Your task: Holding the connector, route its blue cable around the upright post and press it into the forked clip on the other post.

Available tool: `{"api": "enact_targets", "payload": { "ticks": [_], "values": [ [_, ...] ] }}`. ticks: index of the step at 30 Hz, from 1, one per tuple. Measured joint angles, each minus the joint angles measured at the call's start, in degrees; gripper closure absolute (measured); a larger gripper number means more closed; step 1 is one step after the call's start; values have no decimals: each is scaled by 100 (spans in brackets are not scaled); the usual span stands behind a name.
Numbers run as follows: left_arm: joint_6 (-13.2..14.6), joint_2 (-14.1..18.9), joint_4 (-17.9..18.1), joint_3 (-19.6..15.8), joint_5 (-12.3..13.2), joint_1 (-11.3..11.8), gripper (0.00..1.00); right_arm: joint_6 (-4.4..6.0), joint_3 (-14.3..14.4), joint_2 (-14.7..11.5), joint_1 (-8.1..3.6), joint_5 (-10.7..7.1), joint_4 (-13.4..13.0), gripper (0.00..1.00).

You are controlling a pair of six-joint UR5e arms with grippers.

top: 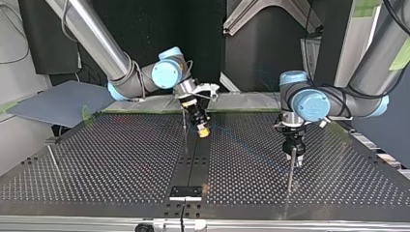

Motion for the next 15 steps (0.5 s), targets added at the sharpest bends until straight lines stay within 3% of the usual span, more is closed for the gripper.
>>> {"api": "enact_targets", "payload": {
  "ticks": [7, 15],
  "values": [
    [37, -2, -84, 0, -204, -25, 0, -10, 345, 119, -37, 32, -344, 99],
    [51, -2, -88, 0, -225, -28, 0, -104, 737, 471, -25, 364, -537, 99]
  ]
}}
